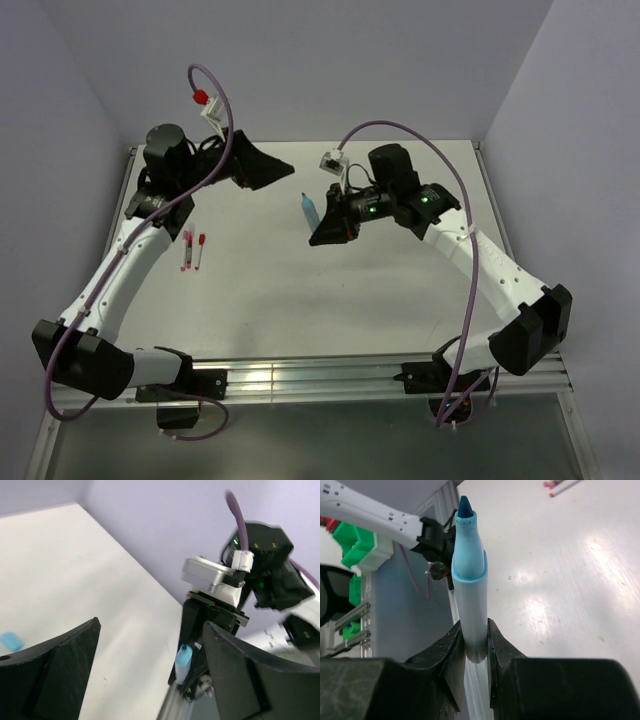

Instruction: Insert the pens into the pen caps

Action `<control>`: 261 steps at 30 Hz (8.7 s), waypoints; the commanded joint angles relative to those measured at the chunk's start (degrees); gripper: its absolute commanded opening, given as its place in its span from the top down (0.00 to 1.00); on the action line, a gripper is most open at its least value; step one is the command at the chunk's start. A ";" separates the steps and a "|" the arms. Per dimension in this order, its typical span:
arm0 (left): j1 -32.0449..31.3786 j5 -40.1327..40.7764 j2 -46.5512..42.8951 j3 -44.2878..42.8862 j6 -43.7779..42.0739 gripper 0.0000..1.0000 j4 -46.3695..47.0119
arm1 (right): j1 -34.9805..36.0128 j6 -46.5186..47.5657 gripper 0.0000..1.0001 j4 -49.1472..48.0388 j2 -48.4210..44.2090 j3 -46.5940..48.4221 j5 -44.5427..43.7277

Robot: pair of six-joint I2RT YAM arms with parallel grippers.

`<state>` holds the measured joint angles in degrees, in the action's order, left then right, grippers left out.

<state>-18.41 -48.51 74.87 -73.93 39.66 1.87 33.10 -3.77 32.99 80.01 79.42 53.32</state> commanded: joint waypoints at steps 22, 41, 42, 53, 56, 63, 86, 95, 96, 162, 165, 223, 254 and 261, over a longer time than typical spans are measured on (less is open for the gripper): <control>-12.07 45.85 36.38 -27.83 -11.28 0.25 -36.31 | -15.96 7.11 1.00 10.24 -9.26 -7.70 -20.97; -18.06 67.58 60.48 -43.49 -13.73 0.39 -39.93 | -17.63 8.69 1.00 12.01 -10.49 -10.86 -17.02; -18.06 67.15 60.92 -43.84 -13.82 0.39 -40.10 | -17.72 8.69 1.00 12.01 -10.49 -10.86 -17.02; -18.15 64.86 63.29 -45.77 -13.56 0.45 -41.15 | -17.63 8.25 1.00 12.01 -9.26 -10.42 -16.49; -18.06 64.60 64.08 -45.69 -13.29 0.49 -42.21 | -17.63 8.25 1.00 12.01 -9.08 -10.34 -16.67; -18.06 62.05 63.13 -44.99 -13.56 0.60 -42.82 | -17.63 8.16 1.00 12.09 -9.17 -11.30 -16.49; -4.09 35.65 12.49 -16.06 1.82 1.00 -7.63 | -16.23 -3.96 1.00 -2.49 -3.02 3.89 -2.69; -4.44 53.43 9.42 -21.35 6.40 1.00 -17.52 | -3.23 -0.01 1.00 -1.35 0.32 8.12 -17.89; -4.61 53.69 9.33 -20.56 6.22 1.00 -17.17 | -2.00 0.34 1.00 -1.09 1.72 8.64 -20.34; -14.19 56.42 9.07 -17.65 2.00 1.00 -19.53 | 0.12 -2.73 1.00 3.22 16.32 20.16 -19.83; -14.80 56.60 8.89 -16.60 2.17 1.00 -19.36 | 0.03 -3.00 1.00 3.31 16.85 21.39 -20.27; 3.20 -13.36 -7.11 -7.54 -4.08 0.16 0.30 | -6.12 -2.56 1.00 -4.95 6.13 18.06 12.33; -1.54 -10.29 2.56 -2.71 15.45 0.44 24.50 | -2.69 -15.13 1.00 -22.09 -2.05 -0.93 13.39; -2.06 -11.25 2.47 -1.74 15.54 0.55 26.26 | -2.43 -15.39 1.00 -22.09 -1.08 0.30 13.56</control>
<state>-19.97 -59.68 78.04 -76.14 55.27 24.88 30.04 -18.65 13.30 79.40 77.97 66.85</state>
